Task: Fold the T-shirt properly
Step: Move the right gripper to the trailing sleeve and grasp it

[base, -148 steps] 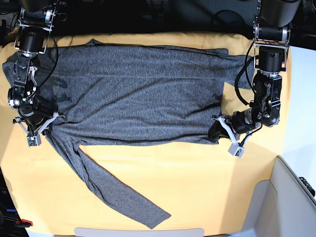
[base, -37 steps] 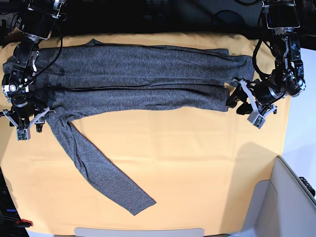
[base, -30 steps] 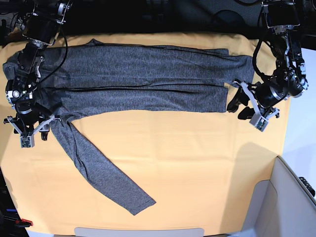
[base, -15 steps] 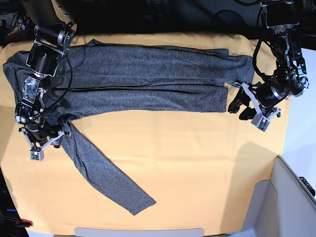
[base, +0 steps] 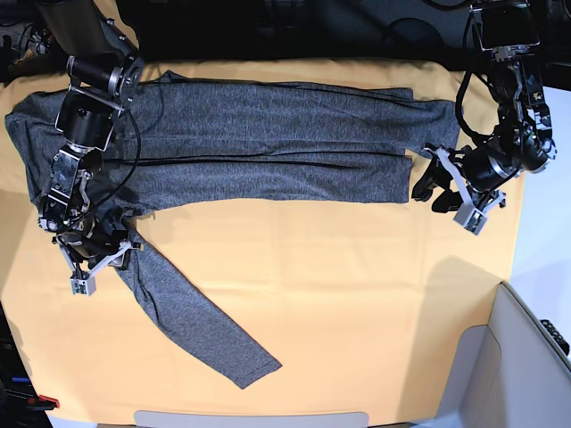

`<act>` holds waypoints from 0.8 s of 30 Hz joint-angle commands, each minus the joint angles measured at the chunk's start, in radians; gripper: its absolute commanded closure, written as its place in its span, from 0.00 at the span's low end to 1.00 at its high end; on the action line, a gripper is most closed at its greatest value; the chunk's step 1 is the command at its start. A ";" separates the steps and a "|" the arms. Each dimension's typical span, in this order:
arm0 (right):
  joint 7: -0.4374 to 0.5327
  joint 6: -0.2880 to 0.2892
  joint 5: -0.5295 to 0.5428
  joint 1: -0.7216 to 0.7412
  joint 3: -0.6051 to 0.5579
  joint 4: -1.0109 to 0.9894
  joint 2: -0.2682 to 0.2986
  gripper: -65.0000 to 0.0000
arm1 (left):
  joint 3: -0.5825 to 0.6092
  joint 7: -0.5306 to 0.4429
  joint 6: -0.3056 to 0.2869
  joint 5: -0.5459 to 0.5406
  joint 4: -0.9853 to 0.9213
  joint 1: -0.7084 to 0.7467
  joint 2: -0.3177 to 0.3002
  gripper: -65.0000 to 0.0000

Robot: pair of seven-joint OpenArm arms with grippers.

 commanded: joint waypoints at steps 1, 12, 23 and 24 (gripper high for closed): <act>0.018 0.006 0.010 0.037 0.004 -0.010 0.014 0.57 | -0.006 -0.019 -0.001 -0.015 0.005 -0.015 -0.013 0.59; 0.087 0.005 0.010 0.037 0.004 -0.091 0.034 0.57 | -0.006 -0.019 -0.001 -0.015 0.003 -0.015 -0.013 0.59; 0.087 0.003 0.010 0.056 0.145 -0.079 0.005 0.57 | -0.006 -0.019 -0.001 -0.015 0.003 -0.015 -0.012 0.59; 0.089 0.003 0.010 0.057 0.145 -0.096 0.005 0.57 | -0.006 -0.019 -0.001 -0.015 0.003 -0.015 -0.012 0.59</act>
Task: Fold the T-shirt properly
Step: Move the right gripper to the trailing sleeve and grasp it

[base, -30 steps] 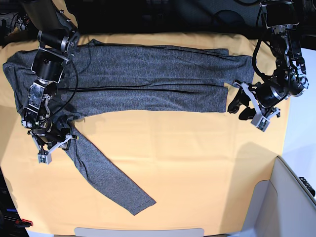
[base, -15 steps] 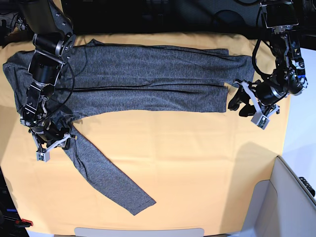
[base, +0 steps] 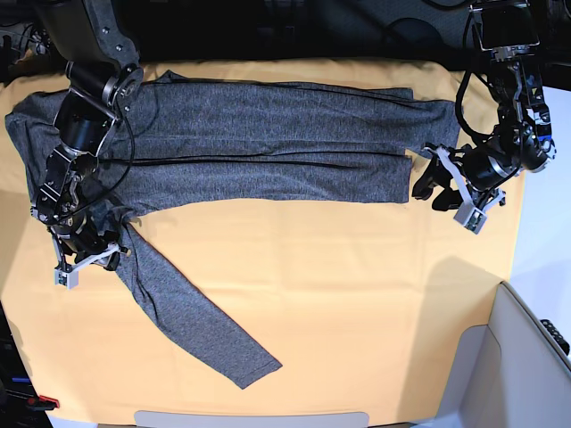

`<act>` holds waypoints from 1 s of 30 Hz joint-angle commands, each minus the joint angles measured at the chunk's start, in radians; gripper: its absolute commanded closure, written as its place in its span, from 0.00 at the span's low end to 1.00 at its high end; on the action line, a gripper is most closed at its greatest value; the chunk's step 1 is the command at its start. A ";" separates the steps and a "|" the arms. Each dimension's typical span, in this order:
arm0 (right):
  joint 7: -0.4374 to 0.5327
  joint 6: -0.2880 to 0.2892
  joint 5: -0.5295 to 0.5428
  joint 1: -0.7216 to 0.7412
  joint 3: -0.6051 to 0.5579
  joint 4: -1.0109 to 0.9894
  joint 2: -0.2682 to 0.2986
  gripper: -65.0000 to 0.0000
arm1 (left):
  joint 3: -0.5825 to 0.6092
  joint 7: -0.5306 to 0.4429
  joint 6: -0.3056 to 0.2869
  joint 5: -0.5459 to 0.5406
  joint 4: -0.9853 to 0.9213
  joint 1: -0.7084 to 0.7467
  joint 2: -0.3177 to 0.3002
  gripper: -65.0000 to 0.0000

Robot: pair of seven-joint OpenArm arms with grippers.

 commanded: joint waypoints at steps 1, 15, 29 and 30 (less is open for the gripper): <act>-0.001 0.000 0.002 0.027 0.000 -0.009 0.010 0.57 | -0.006 -0.018 -0.001 -0.016 0.014 -0.015 -0.012 0.59; -0.002 0.010 -0.002 0.019 -0.102 -0.036 0.005 0.96 | -0.004 -0.018 -0.001 -0.016 0.014 -0.015 -0.012 0.59; -0.008 0.010 -0.001 -0.243 -0.260 0.454 -0.028 1.00 | -0.006 -0.018 -0.001 -0.016 0.014 -0.015 -0.012 0.59; -0.008 0.010 -0.001 -0.275 -0.260 0.512 -0.031 1.00 | -0.006 -0.018 -0.001 -0.016 0.014 -0.015 -0.012 0.59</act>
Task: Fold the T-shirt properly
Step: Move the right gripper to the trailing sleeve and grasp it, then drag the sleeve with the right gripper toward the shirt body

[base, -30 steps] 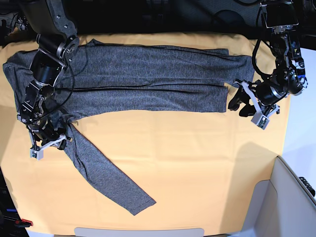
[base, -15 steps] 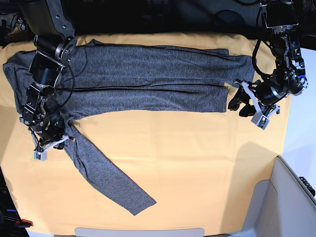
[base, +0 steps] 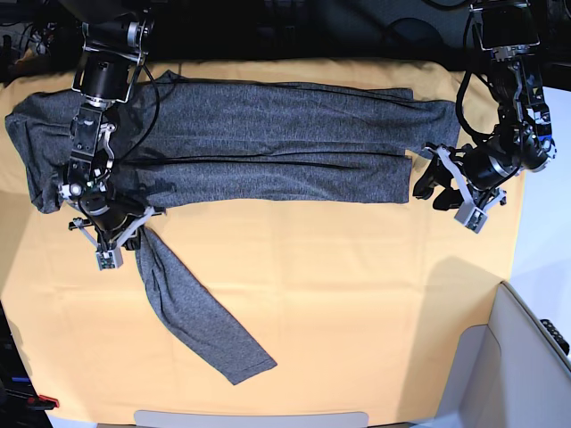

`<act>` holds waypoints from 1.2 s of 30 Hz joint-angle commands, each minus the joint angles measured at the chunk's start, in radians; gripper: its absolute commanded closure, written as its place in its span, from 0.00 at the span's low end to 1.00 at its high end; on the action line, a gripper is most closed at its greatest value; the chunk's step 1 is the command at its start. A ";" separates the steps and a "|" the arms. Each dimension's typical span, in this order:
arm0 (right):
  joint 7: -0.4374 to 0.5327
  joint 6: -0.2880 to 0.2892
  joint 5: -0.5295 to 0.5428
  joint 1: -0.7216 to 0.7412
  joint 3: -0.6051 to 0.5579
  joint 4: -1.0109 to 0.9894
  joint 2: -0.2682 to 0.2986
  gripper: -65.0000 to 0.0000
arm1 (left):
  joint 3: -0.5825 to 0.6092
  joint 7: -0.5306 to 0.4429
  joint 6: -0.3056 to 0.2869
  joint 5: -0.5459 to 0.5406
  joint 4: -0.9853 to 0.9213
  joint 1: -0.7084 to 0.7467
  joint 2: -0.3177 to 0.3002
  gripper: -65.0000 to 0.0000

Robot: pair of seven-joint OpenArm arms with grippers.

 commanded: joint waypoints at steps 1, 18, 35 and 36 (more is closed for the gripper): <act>0.028 -0.003 0.011 -0.003 0.003 0.075 0.010 1.00 | -0.006 -0.019 -0.001 -0.017 0.015 -0.015 -0.012 0.59; 0.028 -0.008 0.009 -0.382 -0.138 0.692 -0.004 1.00 | -0.006 -0.019 -0.001 -0.017 0.015 -0.015 0.000 0.59; -0.173 -0.158 0.003 0.014 -0.047 0.313 -0.010 0.56 | -0.004 -0.019 -0.001 -0.017 0.012 -0.015 0.001 0.59; -0.171 -0.157 0.003 0.045 -0.047 0.252 -0.010 0.58 | -0.004 -0.019 -0.001 -0.017 0.012 -0.015 0.001 0.59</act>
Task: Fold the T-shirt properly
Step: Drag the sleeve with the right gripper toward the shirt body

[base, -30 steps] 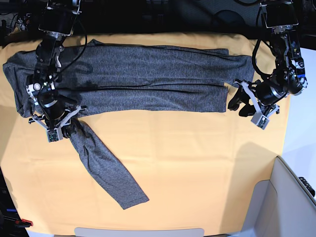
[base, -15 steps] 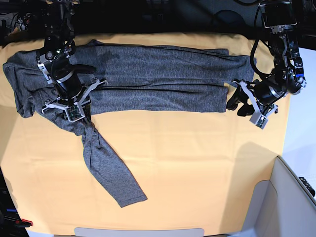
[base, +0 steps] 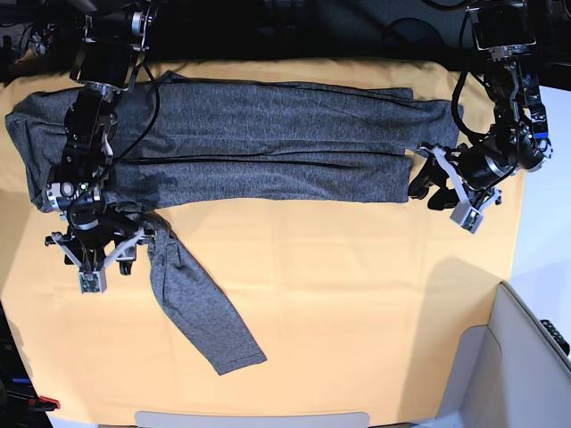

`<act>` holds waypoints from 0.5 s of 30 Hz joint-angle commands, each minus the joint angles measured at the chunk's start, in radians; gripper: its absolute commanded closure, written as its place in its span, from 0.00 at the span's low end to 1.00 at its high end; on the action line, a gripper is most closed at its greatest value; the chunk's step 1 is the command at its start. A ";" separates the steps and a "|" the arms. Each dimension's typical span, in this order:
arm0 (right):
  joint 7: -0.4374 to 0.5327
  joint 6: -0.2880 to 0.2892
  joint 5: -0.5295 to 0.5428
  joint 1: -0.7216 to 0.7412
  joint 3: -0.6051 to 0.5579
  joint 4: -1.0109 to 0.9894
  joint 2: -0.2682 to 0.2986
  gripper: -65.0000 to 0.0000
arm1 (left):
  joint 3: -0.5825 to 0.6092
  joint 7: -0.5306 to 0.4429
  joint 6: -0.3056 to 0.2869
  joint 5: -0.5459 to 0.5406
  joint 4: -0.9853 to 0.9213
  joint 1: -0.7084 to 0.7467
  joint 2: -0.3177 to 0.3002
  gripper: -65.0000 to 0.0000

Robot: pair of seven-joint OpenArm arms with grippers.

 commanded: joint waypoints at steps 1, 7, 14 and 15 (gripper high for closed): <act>0.017 0.001 0.009 0.054 -0.001 -0.046 0.004 0.59 | -0.004 -0.020 -0.001 -0.016 0.014 -0.014 -0.014 0.59; 0.046 0.001 0.120 0.193 -0.001 -0.389 -0.001 0.60 | -0.004 -0.020 -0.001 -0.016 0.014 -0.014 -0.014 0.59; 0.107 0.001 0.130 0.190 -0.028 -0.426 -0.024 0.60 | -0.004 -0.020 -0.001 -0.016 0.014 -0.013 -0.014 0.59; 0.107 0.001 0.130 0.190 -0.034 -0.426 -0.024 0.60 | -0.004 -0.020 -0.001 -0.015 0.014 -0.013 -0.014 0.59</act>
